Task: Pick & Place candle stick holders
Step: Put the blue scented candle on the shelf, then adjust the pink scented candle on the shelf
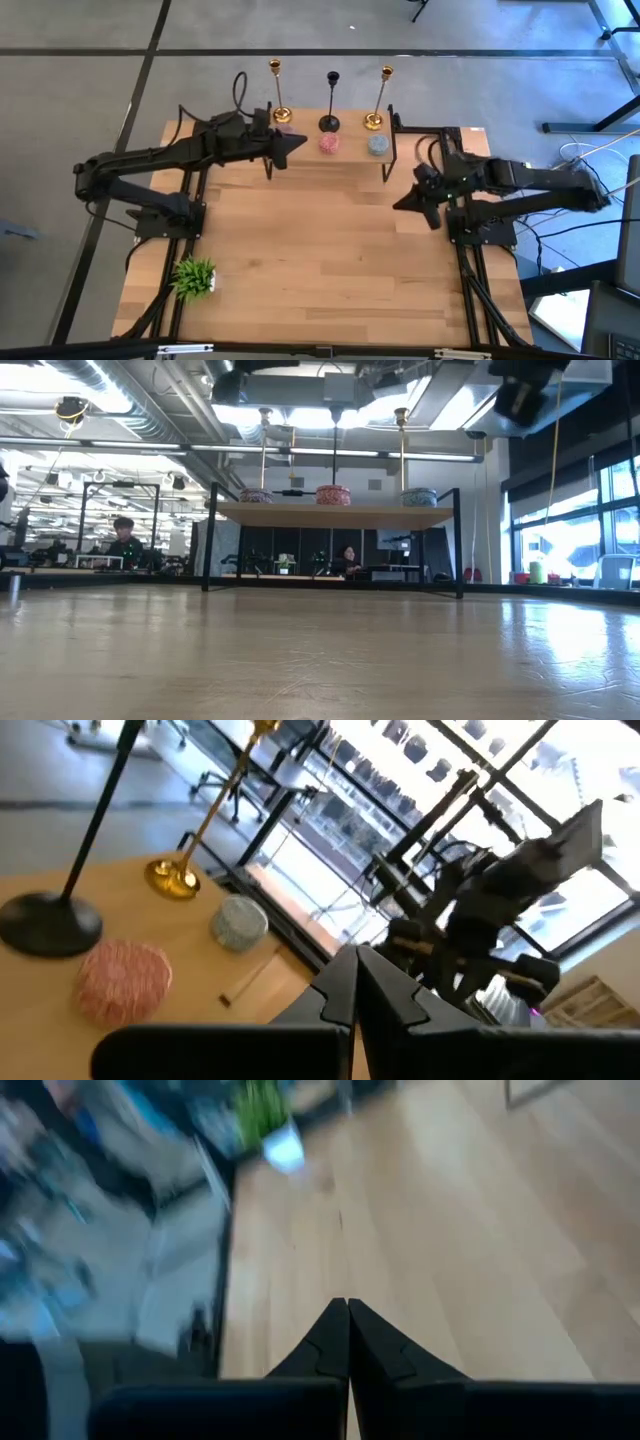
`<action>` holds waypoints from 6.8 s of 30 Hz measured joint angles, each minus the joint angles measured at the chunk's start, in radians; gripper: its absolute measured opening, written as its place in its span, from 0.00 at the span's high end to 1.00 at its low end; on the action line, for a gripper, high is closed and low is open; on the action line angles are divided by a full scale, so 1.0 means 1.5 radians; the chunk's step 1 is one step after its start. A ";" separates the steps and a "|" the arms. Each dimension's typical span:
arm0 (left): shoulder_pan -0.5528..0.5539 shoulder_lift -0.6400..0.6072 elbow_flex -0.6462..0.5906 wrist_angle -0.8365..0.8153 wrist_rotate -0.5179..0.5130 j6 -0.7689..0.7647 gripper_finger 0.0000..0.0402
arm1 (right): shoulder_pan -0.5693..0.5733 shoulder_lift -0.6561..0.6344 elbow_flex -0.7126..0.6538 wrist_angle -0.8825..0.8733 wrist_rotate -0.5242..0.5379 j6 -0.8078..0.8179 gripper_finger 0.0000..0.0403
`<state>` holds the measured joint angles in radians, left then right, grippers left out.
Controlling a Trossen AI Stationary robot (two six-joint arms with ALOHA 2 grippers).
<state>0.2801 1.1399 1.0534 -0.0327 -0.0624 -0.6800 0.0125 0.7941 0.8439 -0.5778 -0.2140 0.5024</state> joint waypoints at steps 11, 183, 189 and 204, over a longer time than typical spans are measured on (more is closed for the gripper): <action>0.024 0.098 0.000 0.059 -0.015 -0.069 0.99 | -0.191 -0.116 -0.201 0.217 -0.073 -0.052 1.00; 0.009 0.397 0.204 -0.183 0.008 0.451 1.00 | 0.052 0.157 0.082 -0.014 0.396 -0.009 1.00; 0.018 0.398 0.207 -0.195 0.000 0.463 1.00 | 0.052 0.145 0.082 -0.037 0.397 -0.009 1.00; 0.060 0.398 0.207 -0.205 -0.009 0.482 1.00 | 0.052 0.141 0.082 -0.066 0.396 -0.014 1.00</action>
<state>0.3697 1.7367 1.3643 -0.3396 -0.0761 0.0436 0.0898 1.0055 0.9672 -0.6774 0.3805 0.4816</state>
